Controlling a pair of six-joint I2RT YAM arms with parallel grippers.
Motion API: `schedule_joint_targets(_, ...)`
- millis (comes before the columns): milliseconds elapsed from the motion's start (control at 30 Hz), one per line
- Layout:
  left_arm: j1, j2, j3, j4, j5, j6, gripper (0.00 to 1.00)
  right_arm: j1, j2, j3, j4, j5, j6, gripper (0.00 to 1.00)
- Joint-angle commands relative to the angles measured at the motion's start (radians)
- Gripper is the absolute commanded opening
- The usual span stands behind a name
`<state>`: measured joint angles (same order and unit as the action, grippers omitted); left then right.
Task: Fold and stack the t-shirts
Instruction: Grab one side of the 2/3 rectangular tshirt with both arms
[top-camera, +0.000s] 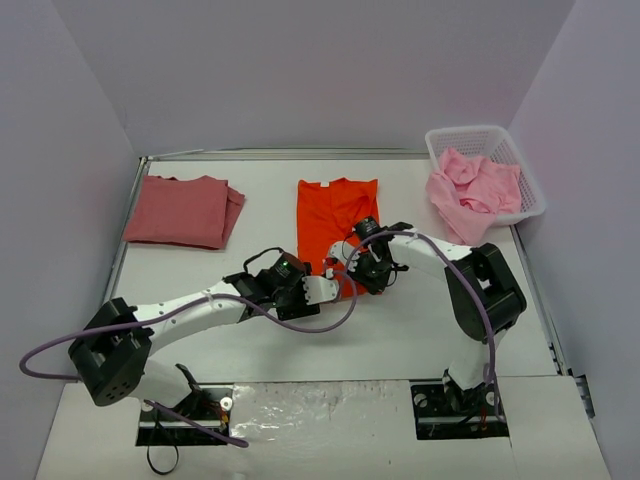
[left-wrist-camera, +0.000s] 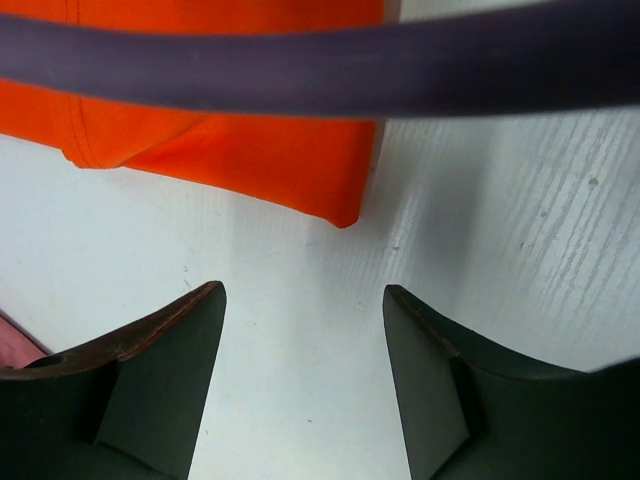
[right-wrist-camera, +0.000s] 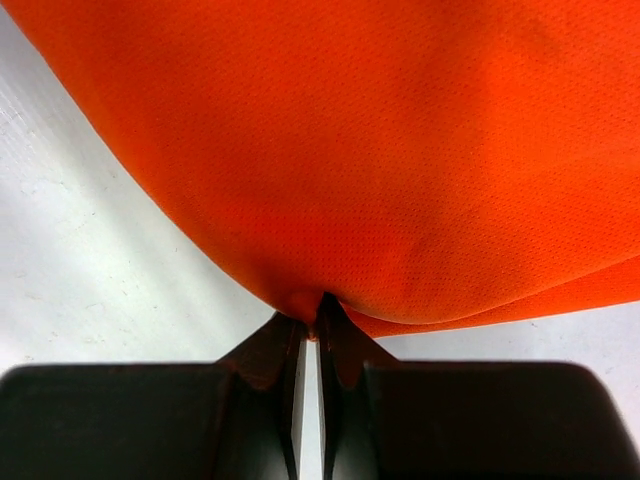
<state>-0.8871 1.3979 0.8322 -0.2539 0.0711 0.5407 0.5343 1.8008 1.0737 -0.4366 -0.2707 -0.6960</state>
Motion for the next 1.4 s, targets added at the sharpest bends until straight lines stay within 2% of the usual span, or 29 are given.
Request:
schedule_joint_targets(0, 0.003, -0.051, -0.028, -0.05, 0.096, 0.039, 0.63, -0.04, 0.169, -0.069, 0.032, -0.087, 0.113, 0.0)
schedule_joint_targets(200, 0.129, -0.106, -0.015, -0.047, 0.148, -0.018, 0.63, -0.043, 0.183, -0.061, 0.019, -0.097, 0.115, 0.0)
schedule_joint_targets(567, 0.186, -0.145, -0.028, -0.082, 0.18, 0.004, 0.63, -0.046, 0.18, -0.061, 0.016, -0.101, 0.112, 0.0)
schedule_joint_targets(833, 0.149, -0.05, -0.038, -0.078, 0.179, 0.05, 0.64, -0.046, 0.186, -0.06, 0.012, -0.107, 0.107, 0.0)
schedule_joint_targets(1067, 0.011, 0.021, 0.014, -0.058, 0.113, 0.05, 0.63, -0.046, 0.189, -0.057, 0.01, -0.108, 0.107, 0.0)
schedule_joint_targets(1367, -0.044, 0.066, 0.001, 0.007, 0.053, 0.058, 0.63, -0.046, 0.189, -0.057, 0.009, -0.108, 0.105, 0.0)
